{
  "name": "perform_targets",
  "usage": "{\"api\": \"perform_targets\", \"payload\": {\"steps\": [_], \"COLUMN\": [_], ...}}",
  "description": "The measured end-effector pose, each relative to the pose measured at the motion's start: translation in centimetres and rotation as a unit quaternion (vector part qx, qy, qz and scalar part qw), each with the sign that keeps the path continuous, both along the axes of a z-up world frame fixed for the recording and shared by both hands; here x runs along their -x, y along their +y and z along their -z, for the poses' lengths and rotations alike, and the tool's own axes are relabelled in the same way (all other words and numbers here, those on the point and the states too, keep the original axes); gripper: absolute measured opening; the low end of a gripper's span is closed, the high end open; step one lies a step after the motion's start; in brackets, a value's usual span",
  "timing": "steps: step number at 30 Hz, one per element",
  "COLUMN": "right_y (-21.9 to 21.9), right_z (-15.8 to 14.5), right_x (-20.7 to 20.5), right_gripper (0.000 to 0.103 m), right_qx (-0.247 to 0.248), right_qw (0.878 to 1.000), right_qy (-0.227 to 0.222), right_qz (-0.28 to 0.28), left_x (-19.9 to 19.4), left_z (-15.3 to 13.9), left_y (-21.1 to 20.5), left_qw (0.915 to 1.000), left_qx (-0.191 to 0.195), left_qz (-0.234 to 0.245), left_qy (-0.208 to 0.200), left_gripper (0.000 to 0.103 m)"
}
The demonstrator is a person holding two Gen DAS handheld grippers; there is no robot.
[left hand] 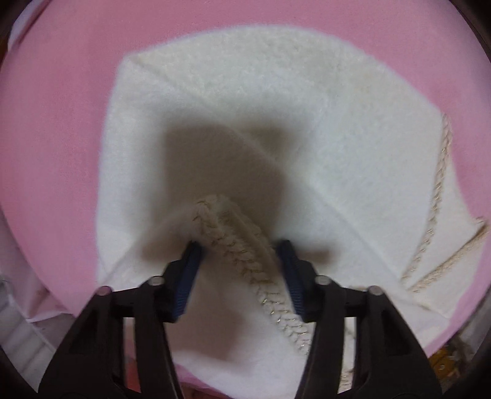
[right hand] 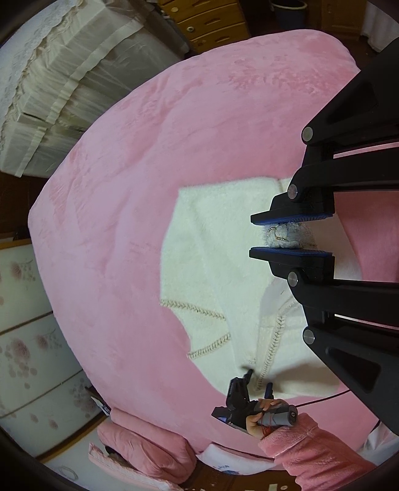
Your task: Fold large clothes
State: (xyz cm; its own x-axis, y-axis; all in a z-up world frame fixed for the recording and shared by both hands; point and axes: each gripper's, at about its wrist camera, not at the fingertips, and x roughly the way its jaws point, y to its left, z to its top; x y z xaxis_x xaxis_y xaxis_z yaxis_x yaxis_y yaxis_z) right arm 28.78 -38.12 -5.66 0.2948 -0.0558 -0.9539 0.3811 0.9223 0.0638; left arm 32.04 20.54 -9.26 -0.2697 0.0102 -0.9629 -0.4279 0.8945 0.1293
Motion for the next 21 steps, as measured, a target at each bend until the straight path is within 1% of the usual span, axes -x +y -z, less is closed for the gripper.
{"api": "perform_targets", "payload": {"steps": [1, 3, 4, 7, 9, 12, 16, 18, 21], "right_y": [-0.2, -0.8, -1.1, -1.7, -1.9, -1.9, -2.1, -2.4, -2.9], "right_z": [0.3, 1.0, 1.3, 1.7, 1.6, 1.2, 0.5, -0.1, -1.5], "right_x": [-0.2, -0.4, -0.4, -0.5, -0.3, 0.5, 1.9, 2.4, 2.9], "right_gripper": [0.013, 0.013, 0.013, 0.013, 0.013, 0.013, 0.013, 0.013, 0.013], "right_qx": [-0.002, -0.008, -0.011, -0.016, -0.018, -0.018, -0.027, -0.030, -0.027], "right_qw": [1.000, 1.000, 1.000, 0.999, 0.999, 1.000, 0.999, 0.999, 0.998], "right_qy": [0.003, 0.010, 0.011, 0.013, 0.011, 0.004, -0.011, -0.022, -0.042], "right_qz": [0.004, 0.015, 0.019, 0.024, 0.025, 0.025, 0.028, 0.025, 0.025], "left_x": [0.3, 1.0, 1.7, 3.8, 5.1, 7.4, 10.3, 11.3, 11.5], "left_z": [-0.4, -1.0, -1.5, -3.2, -4.4, -7.6, -13.3, -16.7, -20.4], "left_y": [-0.1, 0.1, 0.4, 2.1, 3.0, 4.4, 6.4, 7.8, 9.8], "left_qw": [1.0000, 0.9997, 0.9991, 0.9961, 0.9939, 0.9896, 0.9831, 0.9780, 0.9704], "left_qx": [0.000, 0.011, 0.019, 0.042, 0.056, 0.074, 0.074, 0.069, 0.073], "left_qz": [-0.002, -0.017, -0.031, -0.064, -0.075, -0.083, -0.065, -0.073, -0.089], "left_qy": [-0.003, -0.012, -0.021, -0.044, -0.059, -0.091, -0.155, -0.183, -0.212], "left_gripper": [0.030, 0.017, 0.013, 0.010, 0.010, 0.009, 0.008, 0.008, 0.008]}}
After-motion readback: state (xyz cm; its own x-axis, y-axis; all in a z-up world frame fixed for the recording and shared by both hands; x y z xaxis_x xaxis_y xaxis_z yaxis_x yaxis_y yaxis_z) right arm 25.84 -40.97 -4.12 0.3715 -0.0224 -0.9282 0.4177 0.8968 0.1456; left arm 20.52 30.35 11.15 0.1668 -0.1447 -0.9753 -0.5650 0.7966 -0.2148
